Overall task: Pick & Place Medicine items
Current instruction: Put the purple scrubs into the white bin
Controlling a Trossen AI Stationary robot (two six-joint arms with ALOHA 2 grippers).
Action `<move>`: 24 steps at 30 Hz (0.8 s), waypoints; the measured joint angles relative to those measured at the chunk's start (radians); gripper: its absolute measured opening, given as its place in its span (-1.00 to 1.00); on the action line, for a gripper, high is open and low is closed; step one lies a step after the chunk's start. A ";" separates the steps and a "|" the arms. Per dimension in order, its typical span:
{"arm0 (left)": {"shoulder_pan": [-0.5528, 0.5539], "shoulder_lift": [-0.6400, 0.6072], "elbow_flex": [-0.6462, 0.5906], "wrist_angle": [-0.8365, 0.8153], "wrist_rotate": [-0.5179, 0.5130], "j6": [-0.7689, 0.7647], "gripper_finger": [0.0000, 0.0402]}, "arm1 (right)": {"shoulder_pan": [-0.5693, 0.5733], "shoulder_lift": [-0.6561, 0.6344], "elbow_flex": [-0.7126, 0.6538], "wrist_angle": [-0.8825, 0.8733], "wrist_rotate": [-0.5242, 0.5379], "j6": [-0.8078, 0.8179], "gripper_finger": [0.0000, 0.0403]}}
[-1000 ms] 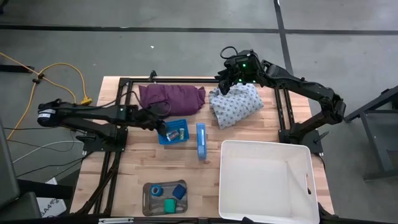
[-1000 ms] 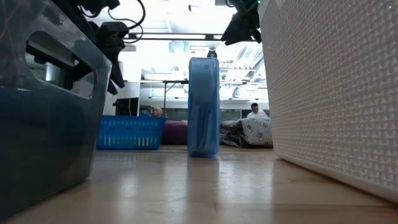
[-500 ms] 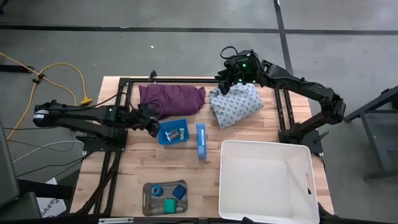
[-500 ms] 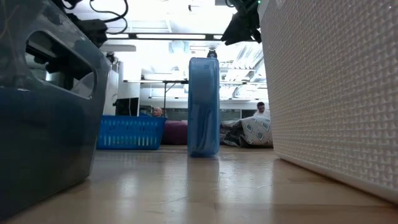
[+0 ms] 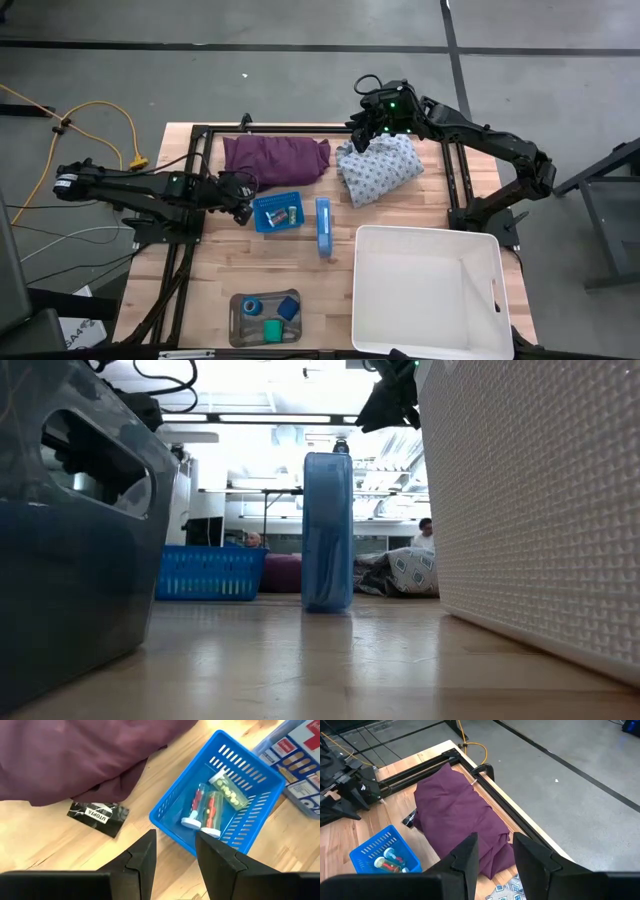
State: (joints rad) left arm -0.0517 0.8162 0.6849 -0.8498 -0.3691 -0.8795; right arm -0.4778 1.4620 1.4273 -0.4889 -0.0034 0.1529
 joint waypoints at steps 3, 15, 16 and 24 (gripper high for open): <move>0.000 0.006 0.000 -0.001 0.001 0.013 -0.35 | 0.000 0.000 0.000 0.000 0.000 0.000 -0.46; 0.009 0.018 0.000 0.001 -0.001 0.147 -0.35 | 0.000 0.000 0.000 0.000 0.000 0.000 -0.46; 0.012 0.018 0.000 0.001 -0.001 0.167 -0.35 | 0.000 0.000 0.000 0.000 0.000 0.000 -0.46; 0.031 0.018 0.000 0.002 -0.003 0.298 -0.35 | 0.000 0.000 0.000 0.000 0.000 0.000 -0.46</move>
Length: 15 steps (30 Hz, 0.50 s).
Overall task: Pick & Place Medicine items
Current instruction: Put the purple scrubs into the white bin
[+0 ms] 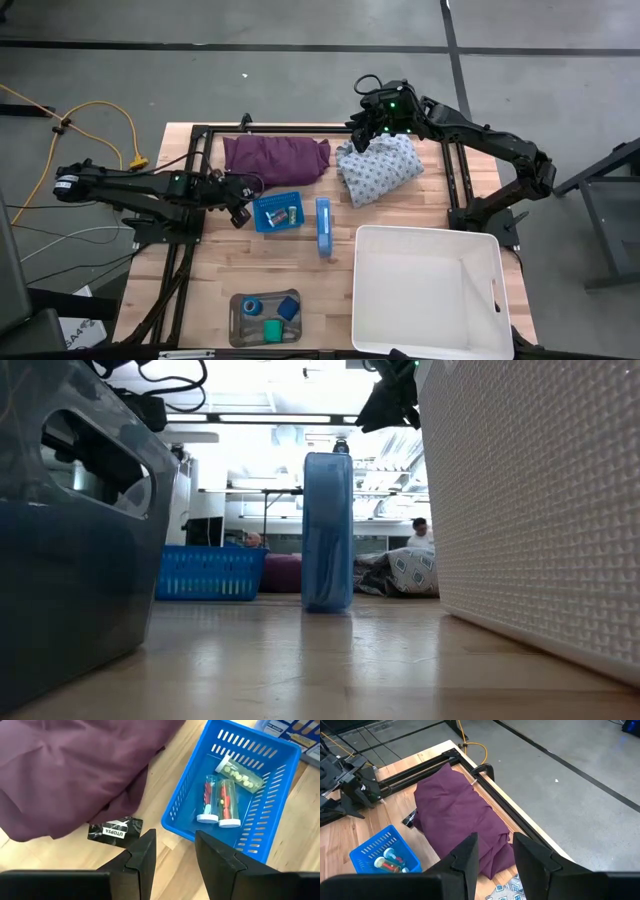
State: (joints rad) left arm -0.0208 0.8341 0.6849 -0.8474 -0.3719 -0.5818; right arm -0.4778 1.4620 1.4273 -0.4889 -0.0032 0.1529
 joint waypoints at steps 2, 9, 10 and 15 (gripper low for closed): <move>0.000 0.000 0.000 0.002 -0.002 0.006 -0.35 | 0.000 0.000 0.000 0.000 0.000 0.000 -0.46; 0.000 0.000 0.000 0.030 -0.005 0.006 -0.35 | 0.000 0.000 0.000 0.000 0.000 0.000 -0.46; 0.000 0.000 0.000 0.035 -0.003 0.006 -0.35 | 0.000 0.000 0.000 0.000 0.000 0.000 -0.46; -0.012 0.000 0.000 0.046 0.002 0.007 -0.35 | 0.000 0.000 0.000 0.000 0.000 0.000 -0.46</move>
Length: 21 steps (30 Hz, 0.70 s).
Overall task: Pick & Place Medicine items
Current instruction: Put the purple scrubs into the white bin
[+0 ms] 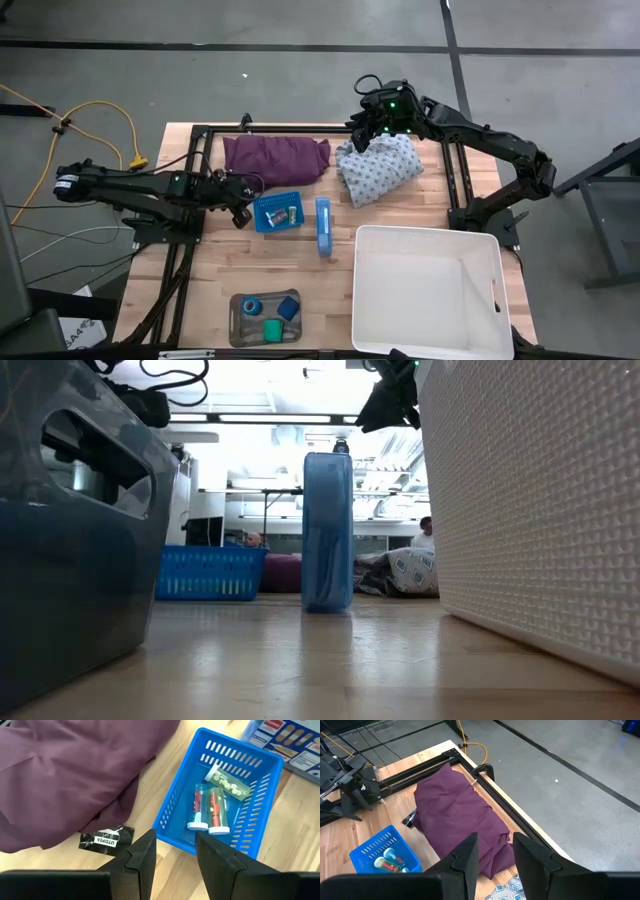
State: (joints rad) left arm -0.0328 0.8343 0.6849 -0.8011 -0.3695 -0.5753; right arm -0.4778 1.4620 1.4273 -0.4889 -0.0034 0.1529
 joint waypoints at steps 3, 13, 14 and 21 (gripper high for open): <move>-0.010 0.000 0.000 0.002 0.001 0.000 -0.35 | 0.000 0.000 0.000 0.000 0.000 0.000 -0.46; -0.038 0.000 0.000 0.001 0.002 0.000 -0.35 | 0.000 0.000 0.000 0.000 0.000 0.000 -0.46; -0.038 0.000 0.000 0.001 0.002 0.000 -0.35 | 0.000 0.000 0.000 0.000 0.000 0.000 -0.46; -0.038 0.000 0.000 -0.003 0.002 0.004 -0.35 | 0.000 0.000 0.000 0.000 0.000 0.000 -0.46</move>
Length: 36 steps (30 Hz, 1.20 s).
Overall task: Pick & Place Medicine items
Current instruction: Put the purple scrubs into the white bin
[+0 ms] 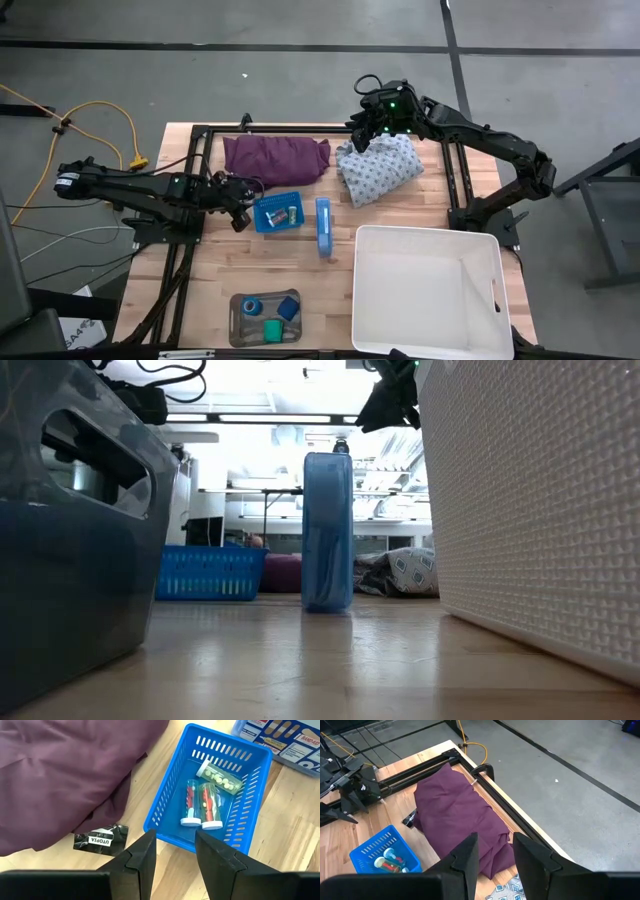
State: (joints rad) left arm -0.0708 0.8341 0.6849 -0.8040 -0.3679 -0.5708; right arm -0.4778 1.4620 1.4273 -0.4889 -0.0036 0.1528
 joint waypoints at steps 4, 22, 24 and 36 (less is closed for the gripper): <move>0.000 0.000 0.000 0.000 0.000 0.043 -0.35 | 0.000 0.000 0.000 0.000 0.000 0.000 -0.46; 0.000 0.000 0.000 -0.034 -0.002 0.045 0.23 | 0.000 0.000 0.000 0.000 0.000 0.000 -0.46; 0.000 0.006 0.000 -0.038 -0.002 0.046 0.35 | 0.000 0.000 0.000 0.000 0.000 0.000 -0.46; 0.000 0.066 0.000 -0.042 -0.001 0.060 0.95 | 0.000 0.000 0.000 0.000 0.000 0.000 -0.46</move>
State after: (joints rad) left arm -0.0704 0.8997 0.6849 -0.8463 -0.3687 -0.5110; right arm -0.4778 1.4620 1.4273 -0.4889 -0.0036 0.1530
